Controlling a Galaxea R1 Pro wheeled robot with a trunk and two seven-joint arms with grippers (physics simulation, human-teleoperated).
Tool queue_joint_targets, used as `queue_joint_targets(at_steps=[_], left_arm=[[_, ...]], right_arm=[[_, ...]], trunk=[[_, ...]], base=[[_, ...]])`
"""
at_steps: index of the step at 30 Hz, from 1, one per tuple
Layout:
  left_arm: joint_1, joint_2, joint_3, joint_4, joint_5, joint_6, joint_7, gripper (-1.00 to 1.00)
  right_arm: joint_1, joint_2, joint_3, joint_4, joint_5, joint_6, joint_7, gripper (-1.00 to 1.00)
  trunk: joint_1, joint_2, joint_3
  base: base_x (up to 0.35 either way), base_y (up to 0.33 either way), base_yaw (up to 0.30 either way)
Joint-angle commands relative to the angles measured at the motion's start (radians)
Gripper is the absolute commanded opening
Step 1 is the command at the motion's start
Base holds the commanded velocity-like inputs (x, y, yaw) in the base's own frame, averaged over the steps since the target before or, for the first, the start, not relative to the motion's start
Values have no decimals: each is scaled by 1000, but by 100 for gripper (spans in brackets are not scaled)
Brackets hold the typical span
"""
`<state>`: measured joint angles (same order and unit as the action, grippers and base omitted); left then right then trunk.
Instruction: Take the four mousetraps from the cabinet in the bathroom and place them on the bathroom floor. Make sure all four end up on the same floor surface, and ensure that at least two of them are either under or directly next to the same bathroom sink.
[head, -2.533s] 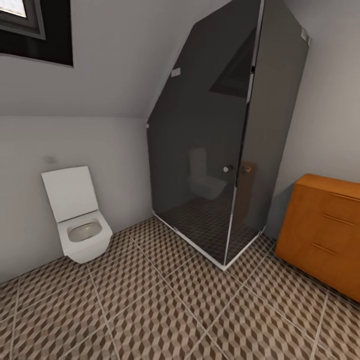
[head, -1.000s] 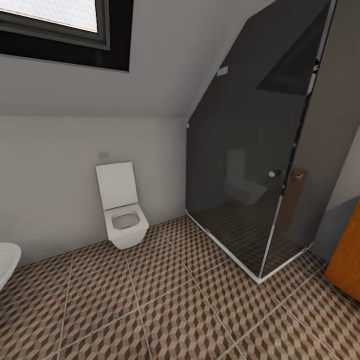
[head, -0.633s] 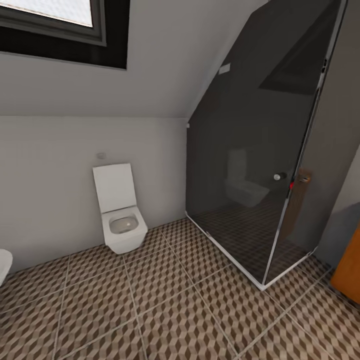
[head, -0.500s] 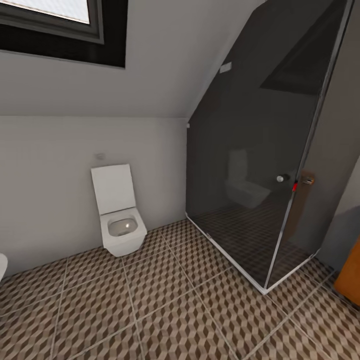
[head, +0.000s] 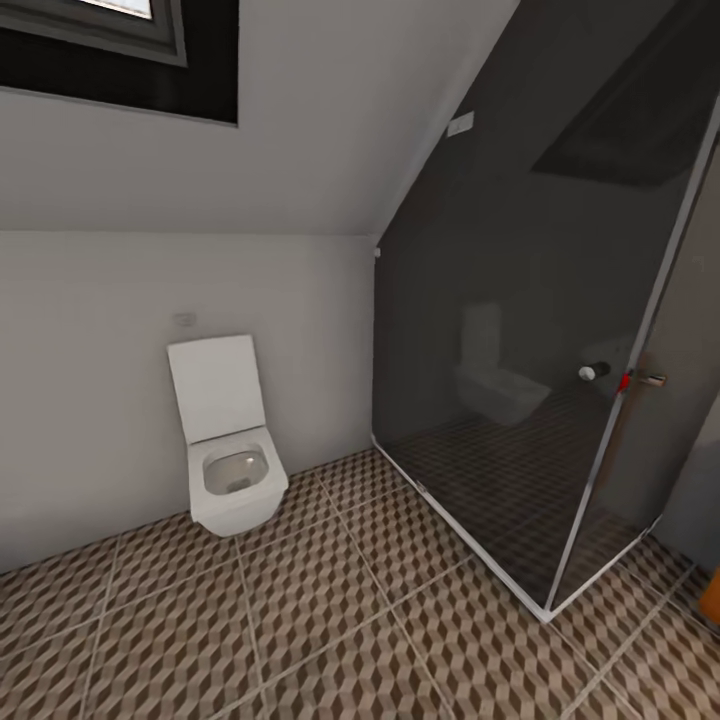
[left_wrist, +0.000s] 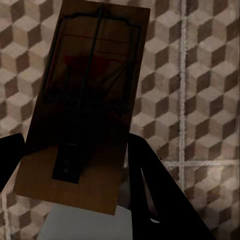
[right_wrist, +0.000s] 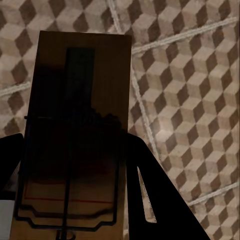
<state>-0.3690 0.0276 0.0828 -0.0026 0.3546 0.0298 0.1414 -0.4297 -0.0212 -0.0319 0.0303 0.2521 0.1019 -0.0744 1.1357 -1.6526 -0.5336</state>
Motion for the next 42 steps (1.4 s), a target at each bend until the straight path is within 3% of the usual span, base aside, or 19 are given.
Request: queue_joint_targets(at_steps=[1, 10, 42], left_arm=[[-1, 0, 8, 0, -7, 4, 4, -100], [-1, 2, 8, 0, -5, 5, 6, -100], [-1, 3, 8, 0, -5, 4, 6, -100]], right_arm=[[-1, 0, -3, 2, 6, 2, -2, -100], [-1, -4, -3, 2, 5, -4, 0, -100], [-1, -5, -3, 2, 4, -7, -12, -100]], trunk=[[0, 0, -1], [0, 0, -1], [0, 0, -1]], base=[[322, 0, 0], [322, 0, 23], [322, 0, 267]])
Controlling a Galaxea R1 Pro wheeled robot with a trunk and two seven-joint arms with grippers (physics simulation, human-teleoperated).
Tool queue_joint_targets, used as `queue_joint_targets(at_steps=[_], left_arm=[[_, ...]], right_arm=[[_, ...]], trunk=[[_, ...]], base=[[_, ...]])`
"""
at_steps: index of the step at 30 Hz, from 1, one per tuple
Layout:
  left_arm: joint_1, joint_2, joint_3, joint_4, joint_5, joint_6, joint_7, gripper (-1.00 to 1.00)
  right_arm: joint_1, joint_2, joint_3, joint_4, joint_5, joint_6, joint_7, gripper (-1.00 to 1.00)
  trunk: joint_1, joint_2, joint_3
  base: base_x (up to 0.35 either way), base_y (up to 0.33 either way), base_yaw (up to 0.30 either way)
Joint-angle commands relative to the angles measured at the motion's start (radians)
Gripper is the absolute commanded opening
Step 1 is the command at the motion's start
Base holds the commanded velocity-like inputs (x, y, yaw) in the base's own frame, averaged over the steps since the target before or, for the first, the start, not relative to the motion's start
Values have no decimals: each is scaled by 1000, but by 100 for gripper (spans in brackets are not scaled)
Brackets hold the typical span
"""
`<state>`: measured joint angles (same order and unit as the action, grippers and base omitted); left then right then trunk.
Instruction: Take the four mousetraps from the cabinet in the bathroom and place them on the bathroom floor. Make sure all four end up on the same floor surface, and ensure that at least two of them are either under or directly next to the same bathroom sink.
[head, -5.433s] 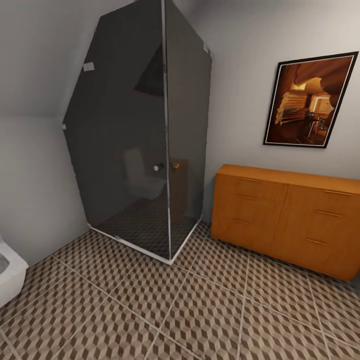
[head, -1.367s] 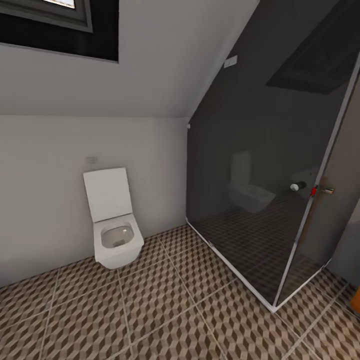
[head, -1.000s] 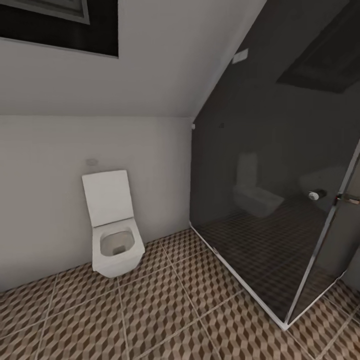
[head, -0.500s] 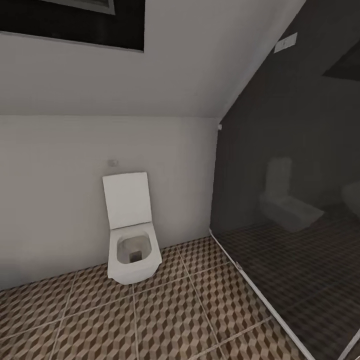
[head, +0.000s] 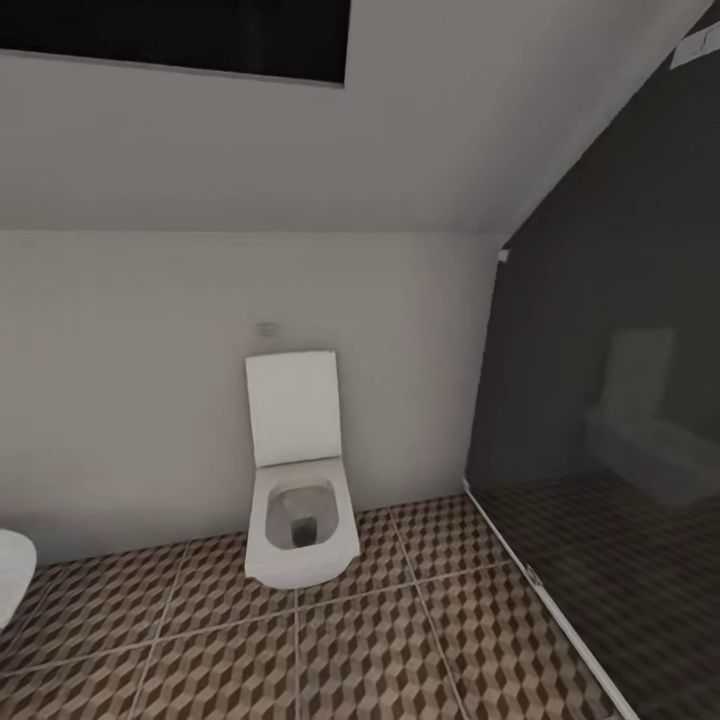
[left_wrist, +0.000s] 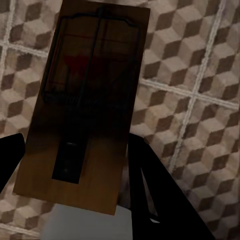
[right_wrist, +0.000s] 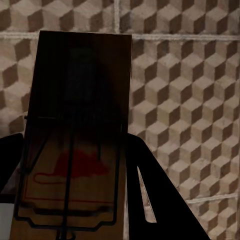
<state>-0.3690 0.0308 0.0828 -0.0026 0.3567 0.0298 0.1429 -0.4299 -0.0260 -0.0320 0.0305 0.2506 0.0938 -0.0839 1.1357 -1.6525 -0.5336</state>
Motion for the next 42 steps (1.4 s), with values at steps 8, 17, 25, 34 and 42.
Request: queue_joint_targets(at_steps=[8, 17, 25, 34, 42], left_arm=[[-1, 0, 8, 0, -7, 3, 4, -100], [-1, 0, 8, 0, -7, 3, 4, -100], [-1, -1, 8, -1, -7, 2, 4, -100], [-1, -3, 8, -1, -7, 2, 4, -100], [-1, -2, 8, -1, -8, 2, 4, -100]], right_arm=[[-1, 0, -3, 2, 6, 1, -3, -100], [-1, -6, -4, 0, 6, -1, -4, -100], [-1, -15, -4, 0, 4, -1, -4, -100], [-1, -15, -5, 0, 4, -2, -4, -100], [-1, -15, -5, 0, 4, -2, -4, -100]], trunk=[[0, 0, -1], [0, 0, -1], [0, 0, -1], [0, 0, -1], [0, 0, -1]], base=[[322, 0, 270], [322, 0, 270], [145, 0, 177], [10, 0, 105], [164, 0, 78]])
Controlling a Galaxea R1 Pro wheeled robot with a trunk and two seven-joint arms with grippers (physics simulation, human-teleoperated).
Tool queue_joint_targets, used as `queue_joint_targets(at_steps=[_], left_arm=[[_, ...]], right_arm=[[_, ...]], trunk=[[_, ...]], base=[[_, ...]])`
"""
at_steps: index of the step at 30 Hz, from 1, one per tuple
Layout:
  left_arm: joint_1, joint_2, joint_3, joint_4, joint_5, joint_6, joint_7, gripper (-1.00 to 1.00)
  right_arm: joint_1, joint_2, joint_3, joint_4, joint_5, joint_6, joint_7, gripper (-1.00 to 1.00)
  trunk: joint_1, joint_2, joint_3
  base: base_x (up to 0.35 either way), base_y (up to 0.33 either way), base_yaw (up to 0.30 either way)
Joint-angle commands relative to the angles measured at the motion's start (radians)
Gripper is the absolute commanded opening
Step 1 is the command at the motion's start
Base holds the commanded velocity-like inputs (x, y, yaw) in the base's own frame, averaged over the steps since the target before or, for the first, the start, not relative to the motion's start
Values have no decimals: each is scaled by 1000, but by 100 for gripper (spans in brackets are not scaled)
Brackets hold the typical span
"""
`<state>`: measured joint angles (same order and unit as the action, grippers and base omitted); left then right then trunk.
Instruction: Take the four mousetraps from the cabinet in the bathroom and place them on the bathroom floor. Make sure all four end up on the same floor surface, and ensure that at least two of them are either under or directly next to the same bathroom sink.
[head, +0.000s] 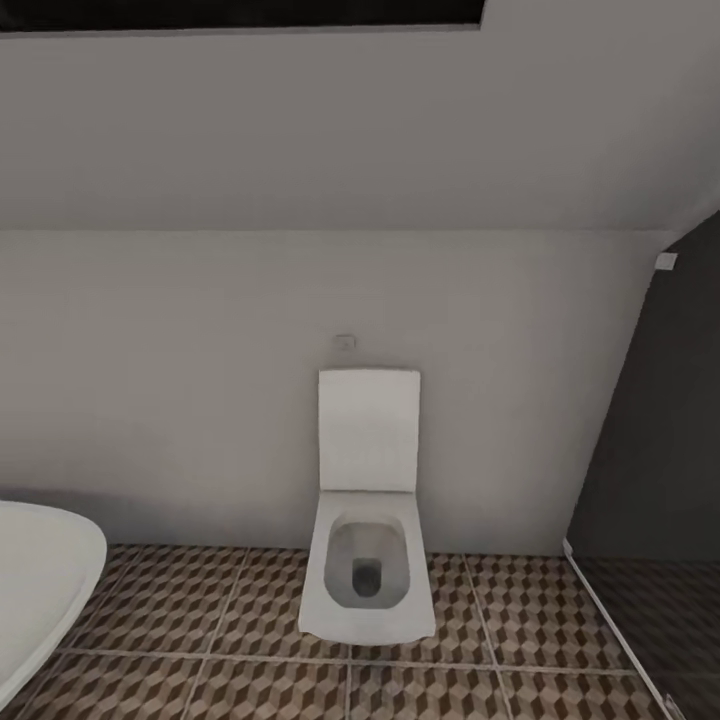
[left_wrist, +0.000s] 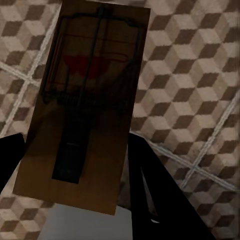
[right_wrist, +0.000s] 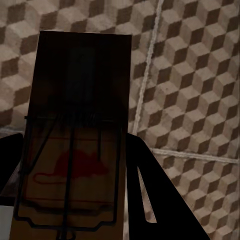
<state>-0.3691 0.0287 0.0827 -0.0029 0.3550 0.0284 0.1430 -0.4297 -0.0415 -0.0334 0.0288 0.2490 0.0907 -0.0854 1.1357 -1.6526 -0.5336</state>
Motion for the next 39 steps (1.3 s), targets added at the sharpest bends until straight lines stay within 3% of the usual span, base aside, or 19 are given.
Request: queue_joint_targets(at_steps=[1, 7, 24, 30, 32, 33, 34, 35, 37, 39], left_arm=[[-1, 0, 8, 0, -7, 4, 4, -100], [-1, -1, 7, -1, -7, 4, 4, -100], [-1, 3, -3, -13, -19, 2, 4, -100], [-1, 13, 1, -49, -21, 5, 13, -100], [-1, 19, 0, -101, -22, 13, 14, -100], [-1, 26, -1, -164, -25, 25, 14, -100], [-1, 29, -1, -186, -26, 31, 14, -100], [-2, 36, -1, -256, -29, 62, 15, -100], [-4, 41, -1, -329, -30, 114, 15, -100], [-6, 51, -1, -425, -31, 210, 15, -100]], right_arm=[[-1, 0, -2, 2, 6, 1, -2, -100], [-1, 0, -4, 2, 2, 1, -2, -100], [-1, 0, -8, 2, -15, 3, 0, -100], [-1, -2, -14, -9, -16, 5, -42, -100], [-1, -16, -16, -17, -16, 6, -48, -100], [-1, -49, -20, -39, -18, 10, -45, -100], [-1, -62, -22, -52, -20, 12, -43, -100], [-1, -100, -30, -109, -30, 21, -33, -100], [-1, -122, -34, -181, -46, 54, -23, -100], [-1, -133, -37, -282, -67, 143, -15, -100]], trunk=[[0, 0, -1], [0, 0, -1], [0, 0, -1], [0, 0, -1], [0, 0, -1], [0, 0, -1], [0, 0, -1], [0, 0, -1], [0, 0, -1], [0, 0, -1]], base=[[321, 0, 1], [201, 0, 0], [11, 0, -9], [0, 0, 0], [0, 0, 0], [0, 0, 0], [0, 0, 0], [0, 0, 0], [0, 0, 0], [0, 0, 0]])
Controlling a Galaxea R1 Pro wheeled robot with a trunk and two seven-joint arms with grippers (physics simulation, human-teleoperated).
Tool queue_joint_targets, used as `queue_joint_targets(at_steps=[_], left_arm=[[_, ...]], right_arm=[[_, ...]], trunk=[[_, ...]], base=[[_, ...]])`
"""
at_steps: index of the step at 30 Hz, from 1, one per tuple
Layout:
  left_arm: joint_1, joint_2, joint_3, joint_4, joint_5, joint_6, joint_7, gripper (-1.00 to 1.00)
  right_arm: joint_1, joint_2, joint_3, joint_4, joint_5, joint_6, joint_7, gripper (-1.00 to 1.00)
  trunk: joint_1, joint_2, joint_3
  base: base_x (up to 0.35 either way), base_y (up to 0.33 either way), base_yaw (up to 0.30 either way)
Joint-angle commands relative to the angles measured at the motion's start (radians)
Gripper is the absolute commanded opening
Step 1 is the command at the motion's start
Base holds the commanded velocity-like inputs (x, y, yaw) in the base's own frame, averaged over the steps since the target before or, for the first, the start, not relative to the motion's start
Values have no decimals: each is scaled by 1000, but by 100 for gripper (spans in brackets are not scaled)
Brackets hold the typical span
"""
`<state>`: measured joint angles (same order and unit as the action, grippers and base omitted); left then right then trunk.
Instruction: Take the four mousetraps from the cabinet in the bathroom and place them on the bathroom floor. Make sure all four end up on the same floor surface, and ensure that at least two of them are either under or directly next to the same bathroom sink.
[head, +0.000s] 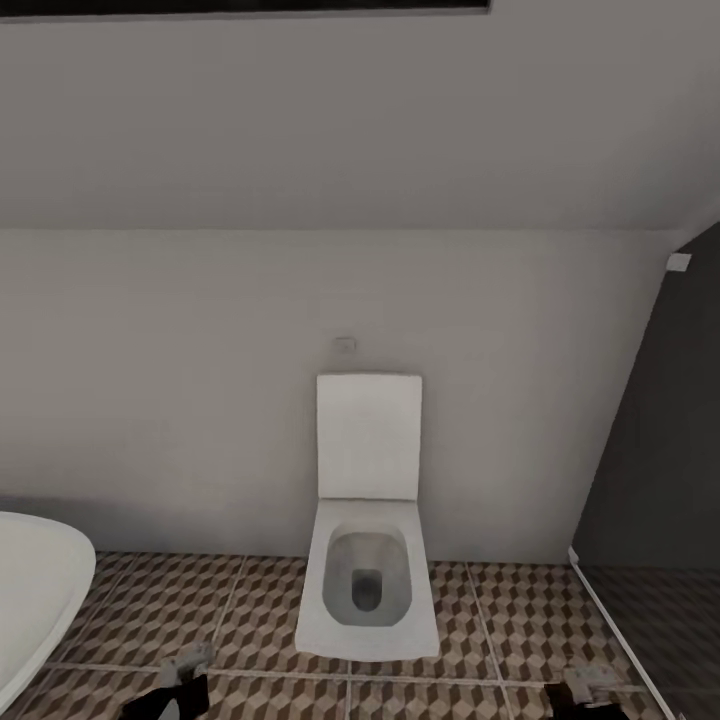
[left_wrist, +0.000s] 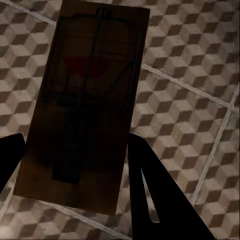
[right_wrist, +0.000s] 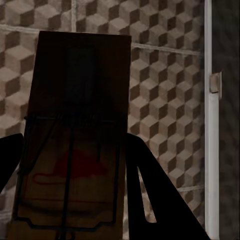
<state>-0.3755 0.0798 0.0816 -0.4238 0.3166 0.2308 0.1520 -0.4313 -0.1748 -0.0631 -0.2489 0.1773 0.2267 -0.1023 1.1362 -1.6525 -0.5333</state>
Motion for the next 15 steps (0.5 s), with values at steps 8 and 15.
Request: queue_joint_targets(at_steps=[8, 15], left_arm=[[-13, 19, 0, -107, -21, 188, 5, -100], [-20, 16, 0, -134, -99, 195, -7, -100]], right_arm=[[-45, 24, -9, -126, -44, 135, 9, -100], [-81, 67, -9, -141, -47, 88, -2, -100]], trunk=[[0, 0, -1], [0, 0, -1]], base=[[0, 0, 0], [0, 0, 0]])
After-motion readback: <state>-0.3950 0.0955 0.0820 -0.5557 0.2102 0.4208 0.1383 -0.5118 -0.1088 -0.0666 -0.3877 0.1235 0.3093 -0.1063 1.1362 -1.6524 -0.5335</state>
